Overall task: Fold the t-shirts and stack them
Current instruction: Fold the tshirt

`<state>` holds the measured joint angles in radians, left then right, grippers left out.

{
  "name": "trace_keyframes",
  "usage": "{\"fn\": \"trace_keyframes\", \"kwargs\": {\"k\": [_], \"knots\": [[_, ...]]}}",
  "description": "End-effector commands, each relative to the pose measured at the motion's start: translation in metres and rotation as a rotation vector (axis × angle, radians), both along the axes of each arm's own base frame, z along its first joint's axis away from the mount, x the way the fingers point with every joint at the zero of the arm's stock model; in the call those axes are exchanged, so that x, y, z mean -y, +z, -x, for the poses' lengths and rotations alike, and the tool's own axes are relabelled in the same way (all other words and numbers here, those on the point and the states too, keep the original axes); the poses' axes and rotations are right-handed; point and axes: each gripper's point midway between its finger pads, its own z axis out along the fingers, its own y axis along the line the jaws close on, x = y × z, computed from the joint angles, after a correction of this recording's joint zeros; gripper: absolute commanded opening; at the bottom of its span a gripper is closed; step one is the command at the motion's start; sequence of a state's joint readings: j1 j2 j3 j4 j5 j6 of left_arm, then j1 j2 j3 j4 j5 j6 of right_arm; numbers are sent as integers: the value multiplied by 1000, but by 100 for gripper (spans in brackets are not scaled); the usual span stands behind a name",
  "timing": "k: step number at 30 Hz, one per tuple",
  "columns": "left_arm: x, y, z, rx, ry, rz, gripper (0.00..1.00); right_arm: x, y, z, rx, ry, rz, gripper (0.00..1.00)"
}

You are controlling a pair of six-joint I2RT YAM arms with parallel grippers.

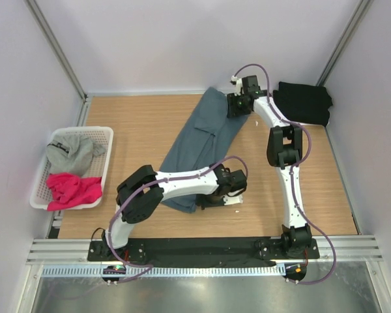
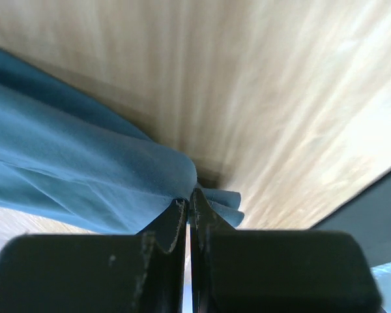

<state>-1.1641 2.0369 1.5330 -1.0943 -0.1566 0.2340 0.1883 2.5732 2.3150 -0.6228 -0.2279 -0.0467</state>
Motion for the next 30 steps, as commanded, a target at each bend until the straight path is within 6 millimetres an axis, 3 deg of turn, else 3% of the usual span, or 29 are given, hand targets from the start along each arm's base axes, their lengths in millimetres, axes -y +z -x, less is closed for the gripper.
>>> {"fn": "trace_keyframes", "kwargs": {"k": [1,7,15,30], "knots": [[21,8,24,-49,-53,12,0,-22,11,4,4,45,-36,53],[48,6,44,-58,-116,29,0,-32,25,-2,35,76,-76,54],[82,10,49,-59,-149,71,0,-57,31,-5,60,124,-126,56],[105,9,42,-38,-153,96,0,-71,29,-20,102,140,-171,60]]}}
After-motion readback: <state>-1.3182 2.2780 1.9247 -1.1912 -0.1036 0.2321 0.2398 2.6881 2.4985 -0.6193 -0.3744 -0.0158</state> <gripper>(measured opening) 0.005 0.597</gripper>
